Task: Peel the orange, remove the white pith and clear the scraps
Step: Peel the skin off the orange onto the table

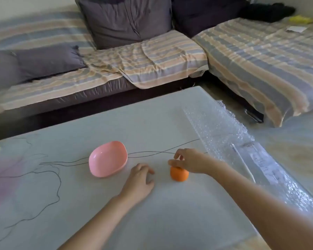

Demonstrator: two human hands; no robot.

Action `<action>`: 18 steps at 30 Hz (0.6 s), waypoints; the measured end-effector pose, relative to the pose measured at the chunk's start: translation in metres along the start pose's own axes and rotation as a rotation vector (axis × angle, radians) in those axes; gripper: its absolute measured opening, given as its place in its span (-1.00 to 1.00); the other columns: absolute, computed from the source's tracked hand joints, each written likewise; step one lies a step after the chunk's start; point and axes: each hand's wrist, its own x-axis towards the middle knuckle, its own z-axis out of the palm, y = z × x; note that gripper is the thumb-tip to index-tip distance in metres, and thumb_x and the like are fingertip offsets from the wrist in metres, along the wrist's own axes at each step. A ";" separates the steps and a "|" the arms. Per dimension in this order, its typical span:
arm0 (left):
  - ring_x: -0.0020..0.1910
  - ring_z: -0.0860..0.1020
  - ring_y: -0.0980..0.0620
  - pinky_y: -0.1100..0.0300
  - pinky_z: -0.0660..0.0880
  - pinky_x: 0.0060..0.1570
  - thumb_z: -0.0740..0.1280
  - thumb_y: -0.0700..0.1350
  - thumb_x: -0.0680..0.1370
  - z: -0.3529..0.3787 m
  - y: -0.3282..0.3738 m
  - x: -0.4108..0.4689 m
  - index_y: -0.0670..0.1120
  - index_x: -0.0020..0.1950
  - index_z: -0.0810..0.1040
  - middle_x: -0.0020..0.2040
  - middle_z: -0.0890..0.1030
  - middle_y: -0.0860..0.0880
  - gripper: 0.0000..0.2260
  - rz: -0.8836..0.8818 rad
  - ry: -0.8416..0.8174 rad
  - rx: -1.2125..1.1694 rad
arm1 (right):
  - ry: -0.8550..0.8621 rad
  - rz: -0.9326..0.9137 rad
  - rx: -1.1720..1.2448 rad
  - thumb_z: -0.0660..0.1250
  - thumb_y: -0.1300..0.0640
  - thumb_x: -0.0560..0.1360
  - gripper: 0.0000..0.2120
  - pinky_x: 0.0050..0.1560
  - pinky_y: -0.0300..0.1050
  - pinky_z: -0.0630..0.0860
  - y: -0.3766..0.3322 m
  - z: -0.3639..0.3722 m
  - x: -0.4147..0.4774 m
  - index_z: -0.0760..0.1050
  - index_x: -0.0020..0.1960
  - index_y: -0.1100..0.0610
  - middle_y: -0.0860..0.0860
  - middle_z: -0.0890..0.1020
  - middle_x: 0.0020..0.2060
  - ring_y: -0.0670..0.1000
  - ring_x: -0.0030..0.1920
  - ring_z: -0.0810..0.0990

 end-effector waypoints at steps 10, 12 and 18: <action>0.18 0.50 0.00 0.27 0.39 0.04 0.40 -0.07 0.46 -0.017 0.016 -0.061 -0.08 0.20 0.51 0.25 0.49 -0.04 -0.67 -0.223 -0.127 -0.127 | 0.148 0.051 0.039 0.49 0.08 0.34 -0.48 -0.04 -0.10 0.48 -0.021 0.033 -0.047 0.42 0.24 0.12 0.06 0.54 0.13 0.07 0.05 0.53; 0.24 0.48 0.00 0.21 0.42 0.17 0.45 -0.08 0.43 -0.017 0.023 -0.075 -0.08 0.30 0.44 0.31 0.49 -0.05 -0.53 -0.259 -0.099 -0.224 | 0.194 0.098 0.135 0.51 0.07 0.32 -0.49 -0.16 -0.12 0.47 -0.027 0.041 -0.059 0.41 0.19 0.14 0.06 0.54 0.03 0.05 -0.06 0.52; 0.25 0.51 -0.06 0.09 0.40 0.28 0.56 -0.05 0.34 -0.017 0.056 -0.119 -0.03 0.53 0.08 0.42 0.36 -0.09 -0.09 -0.176 -0.016 -0.441 | 0.252 -0.004 0.320 0.54 0.03 0.29 -0.44 -0.25 -0.23 0.42 -0.066 0.053 -0.102 0.37 0.19 0.10 0.00 0.49 0.00 -0.01 -0.09 0.49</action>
